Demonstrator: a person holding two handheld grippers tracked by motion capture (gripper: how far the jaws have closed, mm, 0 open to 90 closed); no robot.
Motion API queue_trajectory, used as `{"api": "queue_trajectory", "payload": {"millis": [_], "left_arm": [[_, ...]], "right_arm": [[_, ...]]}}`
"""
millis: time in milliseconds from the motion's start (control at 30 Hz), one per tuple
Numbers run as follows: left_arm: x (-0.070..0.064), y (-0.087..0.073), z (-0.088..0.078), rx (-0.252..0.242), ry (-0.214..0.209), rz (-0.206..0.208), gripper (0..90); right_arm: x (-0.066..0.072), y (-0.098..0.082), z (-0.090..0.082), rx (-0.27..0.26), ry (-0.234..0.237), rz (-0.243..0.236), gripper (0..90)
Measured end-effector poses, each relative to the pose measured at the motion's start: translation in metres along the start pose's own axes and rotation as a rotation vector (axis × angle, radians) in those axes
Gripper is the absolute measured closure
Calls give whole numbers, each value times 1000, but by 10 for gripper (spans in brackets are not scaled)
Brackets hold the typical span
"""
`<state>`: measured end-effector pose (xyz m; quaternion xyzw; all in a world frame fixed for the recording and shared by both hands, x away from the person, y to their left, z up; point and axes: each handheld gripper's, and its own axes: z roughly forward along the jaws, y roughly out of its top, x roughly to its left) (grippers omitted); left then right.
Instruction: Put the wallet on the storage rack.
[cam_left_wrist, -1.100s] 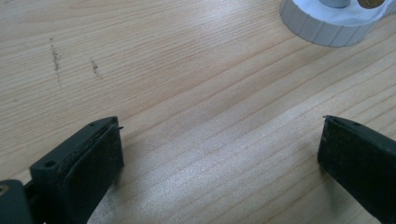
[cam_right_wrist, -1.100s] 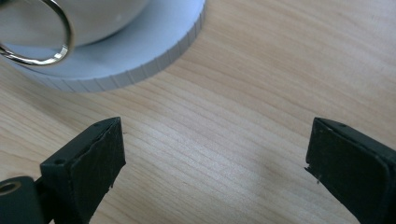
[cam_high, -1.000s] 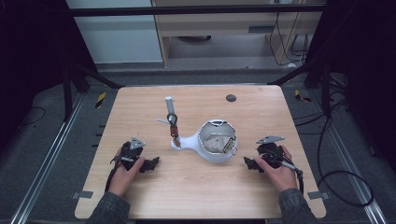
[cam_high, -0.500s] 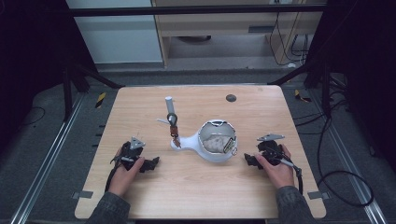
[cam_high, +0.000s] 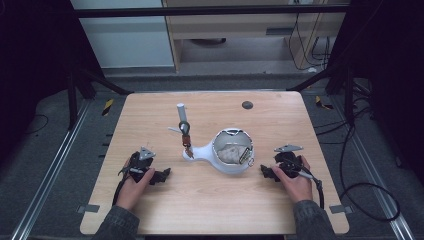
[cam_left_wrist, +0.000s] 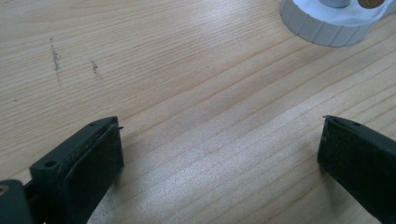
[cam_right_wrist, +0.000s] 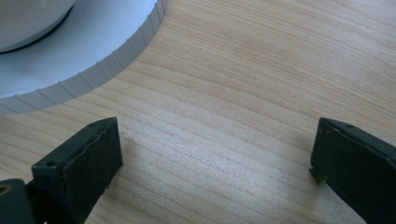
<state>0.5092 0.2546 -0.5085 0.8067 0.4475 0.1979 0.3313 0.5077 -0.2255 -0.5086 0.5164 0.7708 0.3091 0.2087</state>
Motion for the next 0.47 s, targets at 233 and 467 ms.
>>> {"api": "queue_trajectory", "payload": {"millis": [233, 467], "left_arm": [[0, 0, 0, -1, 0, 0, 0], [0, 0, 0, 1, -3, -2, 0]], "right_arm": [[1, -5, 0, -44, -9, 10, 12], [3, -6, -1, -45, -20, 21, 12]]}}
